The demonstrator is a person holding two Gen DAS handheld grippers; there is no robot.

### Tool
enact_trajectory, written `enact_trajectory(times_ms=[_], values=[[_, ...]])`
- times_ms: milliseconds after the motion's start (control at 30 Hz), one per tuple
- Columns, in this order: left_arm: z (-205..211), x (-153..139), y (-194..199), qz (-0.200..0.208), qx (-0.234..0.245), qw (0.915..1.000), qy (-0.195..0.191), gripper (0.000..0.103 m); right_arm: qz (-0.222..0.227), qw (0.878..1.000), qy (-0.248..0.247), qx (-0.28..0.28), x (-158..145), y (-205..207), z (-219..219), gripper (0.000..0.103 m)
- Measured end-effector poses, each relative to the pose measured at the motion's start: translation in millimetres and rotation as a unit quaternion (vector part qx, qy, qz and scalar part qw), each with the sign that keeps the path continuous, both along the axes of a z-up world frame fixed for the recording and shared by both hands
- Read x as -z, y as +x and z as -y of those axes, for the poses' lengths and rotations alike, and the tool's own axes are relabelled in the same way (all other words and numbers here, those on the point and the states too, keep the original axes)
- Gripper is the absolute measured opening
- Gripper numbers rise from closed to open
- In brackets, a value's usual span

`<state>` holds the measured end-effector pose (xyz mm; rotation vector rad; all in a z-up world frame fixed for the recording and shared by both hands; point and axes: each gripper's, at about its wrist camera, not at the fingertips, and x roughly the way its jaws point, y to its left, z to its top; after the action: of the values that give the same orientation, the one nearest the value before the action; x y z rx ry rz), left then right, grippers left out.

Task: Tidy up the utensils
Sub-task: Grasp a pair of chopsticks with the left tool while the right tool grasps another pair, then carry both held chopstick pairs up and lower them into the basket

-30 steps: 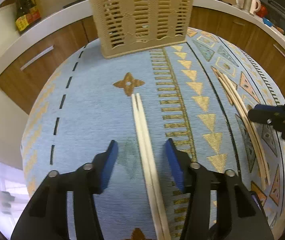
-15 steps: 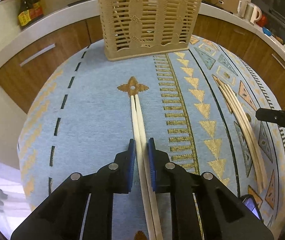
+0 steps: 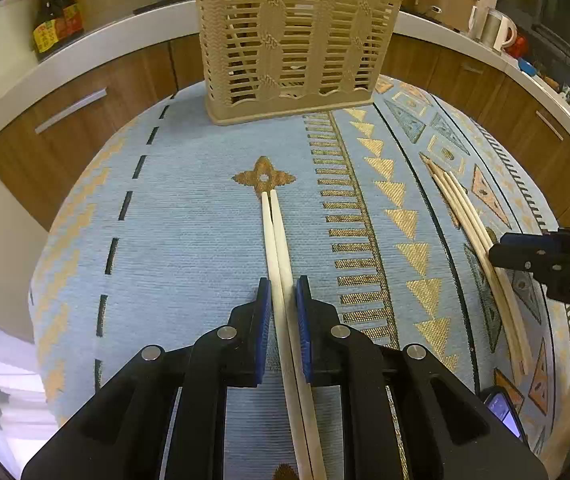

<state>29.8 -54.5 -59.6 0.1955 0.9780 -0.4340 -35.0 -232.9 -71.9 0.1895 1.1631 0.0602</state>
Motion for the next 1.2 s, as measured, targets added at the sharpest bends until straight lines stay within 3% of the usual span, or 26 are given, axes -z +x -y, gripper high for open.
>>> enact_trajectory(times_ms=[133, 300, 433, 800, 967, 1067, 1100, 1200], values=[[0, 0, -1, 0.003, 0.002, 1.0000, 0.004, 0.011, -0.012, 0.999, -0.036, -0.011, -1, 2, -12, 0.025], [-3, 0, -1, 0.002, 0.002, 1.0000, -0.002, 0.011, -0.006, 1.000, 0.011, 0.020, -6, 0, 11, 0.025], [-3, 0, -1, 0.003, 0.003, 1.0000, -0.003, 0.012, -0.016, 1.000, 0.011, 0.022, 0, 5, 14, 0.025], [-4, 0, -1, 0.002, 0.006, 1.0000, -0.004, 0.012, -0.019, 0.998, -0.063, -0.001, 1, -1, -6, 0.023], [4, 0, -4, -0.001, 0.028, 0.9991, 0.032, 0.014, -0.053, 0.994, -0.088, -0.036, 0, 8, -16, 0.023], [6, 0, -8, -0.011, 0.036, 0.9980, 0.051, 0.019, -0.071, 0.994, -0.064, -0.049, 1, 14, -12, 0.021], [7, 0, -10, -0.015, 0.039, 0.9975, 0.057, 0.025, -0.072, 0.995, -0.054, -0.051, 1, 14, -11, 0.015], [13, 0, -15, -0.009, 0.046, 0.9958, 0.079, 0.023, -0.066, 0.995, -0.044, -0.055, 0, 13, -7, 0.011]])
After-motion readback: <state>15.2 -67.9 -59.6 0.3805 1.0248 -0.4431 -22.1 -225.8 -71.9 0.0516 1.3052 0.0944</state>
